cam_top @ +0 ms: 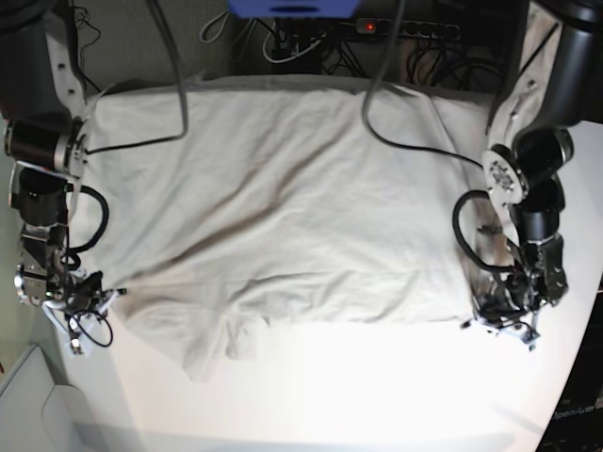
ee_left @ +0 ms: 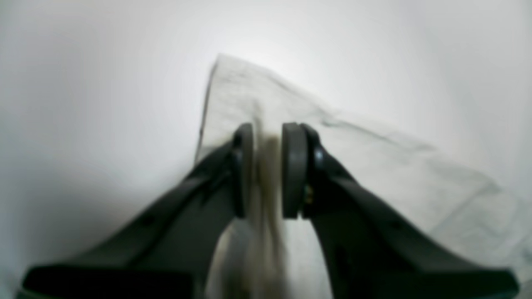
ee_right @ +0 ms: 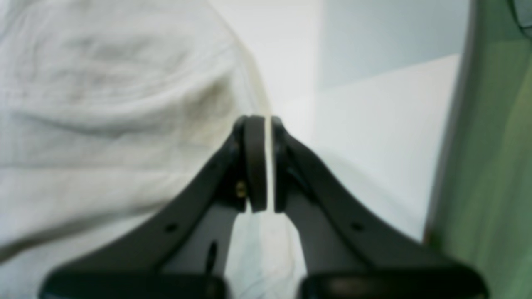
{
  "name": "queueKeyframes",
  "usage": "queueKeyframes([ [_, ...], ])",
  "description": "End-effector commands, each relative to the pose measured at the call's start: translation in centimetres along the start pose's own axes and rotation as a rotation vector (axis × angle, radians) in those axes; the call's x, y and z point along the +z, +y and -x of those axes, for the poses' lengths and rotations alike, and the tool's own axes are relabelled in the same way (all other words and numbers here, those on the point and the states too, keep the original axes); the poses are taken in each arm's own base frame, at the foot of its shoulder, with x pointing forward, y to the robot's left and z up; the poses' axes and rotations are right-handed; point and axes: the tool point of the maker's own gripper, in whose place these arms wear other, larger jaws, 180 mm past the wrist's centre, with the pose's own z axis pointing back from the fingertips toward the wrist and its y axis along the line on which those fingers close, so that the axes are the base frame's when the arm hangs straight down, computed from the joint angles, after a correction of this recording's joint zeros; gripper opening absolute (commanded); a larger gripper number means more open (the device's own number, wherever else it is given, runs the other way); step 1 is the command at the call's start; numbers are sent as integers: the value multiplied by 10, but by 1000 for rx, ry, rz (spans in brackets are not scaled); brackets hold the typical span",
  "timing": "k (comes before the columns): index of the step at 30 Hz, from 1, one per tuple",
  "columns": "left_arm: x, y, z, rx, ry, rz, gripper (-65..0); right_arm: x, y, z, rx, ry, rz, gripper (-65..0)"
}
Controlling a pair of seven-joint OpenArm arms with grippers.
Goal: Layout the t-shirt on the table in an organized manner, then fold the t-shirt properly
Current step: 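Release and move both grippers inward to the shirt's side seams, then grasp the shirt's side seams with both grippers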
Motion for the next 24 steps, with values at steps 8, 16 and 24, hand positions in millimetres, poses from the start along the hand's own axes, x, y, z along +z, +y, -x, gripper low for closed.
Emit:
queueKeyframes([
  [8, 80, -19, -45, -41, -137, 47, -526, 14, 7, 2, 99, 52, -110, -650],
  [16, 75, -47, 46, -90, 50, 81, -526, 41, 27, 13, 276, 16, -39, -650],
  [24, 61, -50, 87, -150, 148, 86, -525, 45, 45, 27, 299, 15, -54, -650],
])
